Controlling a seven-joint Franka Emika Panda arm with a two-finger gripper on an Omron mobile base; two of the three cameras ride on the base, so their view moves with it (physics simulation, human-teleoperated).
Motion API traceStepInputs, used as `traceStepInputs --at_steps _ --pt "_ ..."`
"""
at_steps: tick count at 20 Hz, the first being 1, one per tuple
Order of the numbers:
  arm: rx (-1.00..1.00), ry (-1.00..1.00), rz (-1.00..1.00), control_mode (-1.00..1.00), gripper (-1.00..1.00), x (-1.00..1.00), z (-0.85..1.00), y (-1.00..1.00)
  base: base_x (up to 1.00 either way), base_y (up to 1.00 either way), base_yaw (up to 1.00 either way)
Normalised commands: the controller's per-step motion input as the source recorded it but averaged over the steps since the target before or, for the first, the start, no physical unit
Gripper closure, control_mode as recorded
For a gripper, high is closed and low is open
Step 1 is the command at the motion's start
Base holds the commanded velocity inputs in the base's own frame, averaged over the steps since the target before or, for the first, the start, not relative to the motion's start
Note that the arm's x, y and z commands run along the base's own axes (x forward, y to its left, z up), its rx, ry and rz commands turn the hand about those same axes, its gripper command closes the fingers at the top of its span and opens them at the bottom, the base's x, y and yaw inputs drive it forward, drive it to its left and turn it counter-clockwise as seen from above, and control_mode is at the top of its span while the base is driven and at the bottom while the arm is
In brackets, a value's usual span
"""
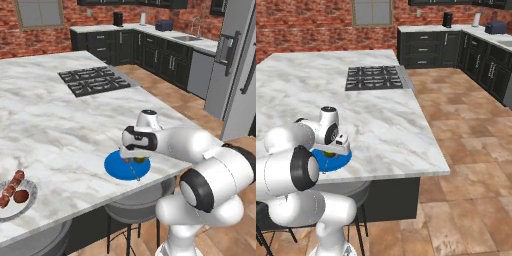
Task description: Pick up the apple and kiwi from the fridge and place one fruit on each plate on the dining counter.
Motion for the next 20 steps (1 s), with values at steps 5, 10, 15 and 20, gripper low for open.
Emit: traceStepInputs --at_steps 5,10,15,20 --pt "0.0 0.01 -0.03 -1.0 1.0 0.2 -0.44 0.0 0.0 0.0 0.0" --pt "0.0 0.0 -0.04 -1.0 -1.0 0.02 -0.38 0.06 0.0 0.0 0.0" --pt "0.0 -0.02 -0.05 -1.0 -1.0 -0.01 -0.25 0.05 0.0 0.0 0.0" --pt "0.0 -0.1 -0.05 -1.0 -1.0 -0.13 0.0 0.0 0.0 0.0 0.0"
